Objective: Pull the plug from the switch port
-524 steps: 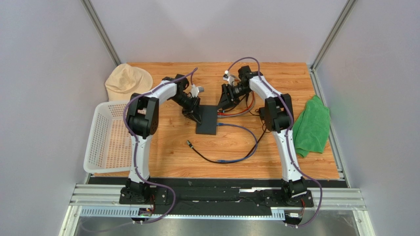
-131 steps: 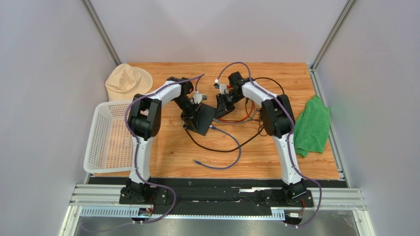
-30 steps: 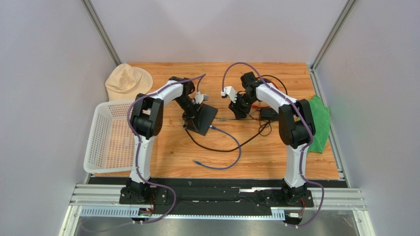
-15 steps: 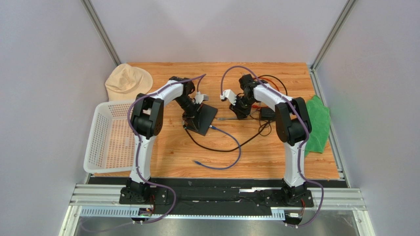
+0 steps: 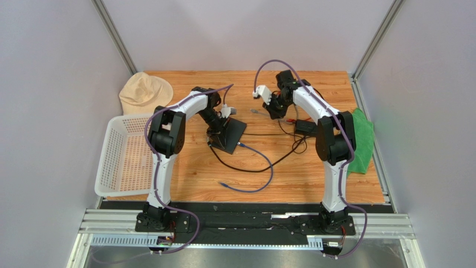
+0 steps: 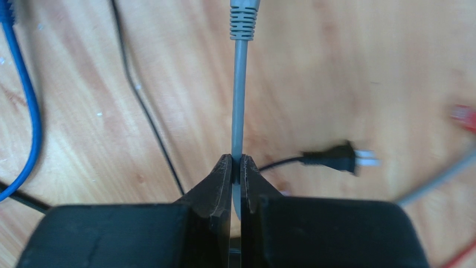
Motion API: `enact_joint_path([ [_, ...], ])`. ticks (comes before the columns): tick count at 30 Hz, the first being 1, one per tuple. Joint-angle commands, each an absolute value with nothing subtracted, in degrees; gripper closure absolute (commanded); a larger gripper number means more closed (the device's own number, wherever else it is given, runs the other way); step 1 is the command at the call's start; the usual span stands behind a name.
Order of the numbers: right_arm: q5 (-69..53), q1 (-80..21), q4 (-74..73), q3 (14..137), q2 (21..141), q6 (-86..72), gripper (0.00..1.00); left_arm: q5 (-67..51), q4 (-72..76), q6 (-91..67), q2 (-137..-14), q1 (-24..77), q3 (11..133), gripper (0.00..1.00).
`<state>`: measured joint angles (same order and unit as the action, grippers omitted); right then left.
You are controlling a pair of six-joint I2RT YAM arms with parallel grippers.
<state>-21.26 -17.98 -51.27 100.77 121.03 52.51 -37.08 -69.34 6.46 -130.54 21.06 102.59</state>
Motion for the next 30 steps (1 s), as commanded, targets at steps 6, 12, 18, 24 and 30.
enact_joint_path([
  [6,-19.1,-10.5,-41.4,125.3,120.4,42.0,1.0,-30.0,-62.8,8.4,-134.3,21.7,102.8,1.0],
  [12,-16.4,-9.8,-36.0,127.1,120.0,45.3,1.0,-29.9,-62.9,8.4,-134.3,21.7,102.9,1.0],
  [18,-5.5,-9.8,-33.7,115.7,120.5,57.8,1.0,-29.9,-62.8,8.5,-134.0,21.7,102.6,1.0],
  [24,9.1,-9.4,-29.9,106.6,123.2,62.2,1.0,-29.8,-62.8,8.4,-134.1,21.7,102.7,1.0],
  [30,16.9,-9.4,-33.6,111.2,130.0,50.9,1.0,-29.9,-62.8,8.3,-134.2,21.7,102.7,1.0],
])
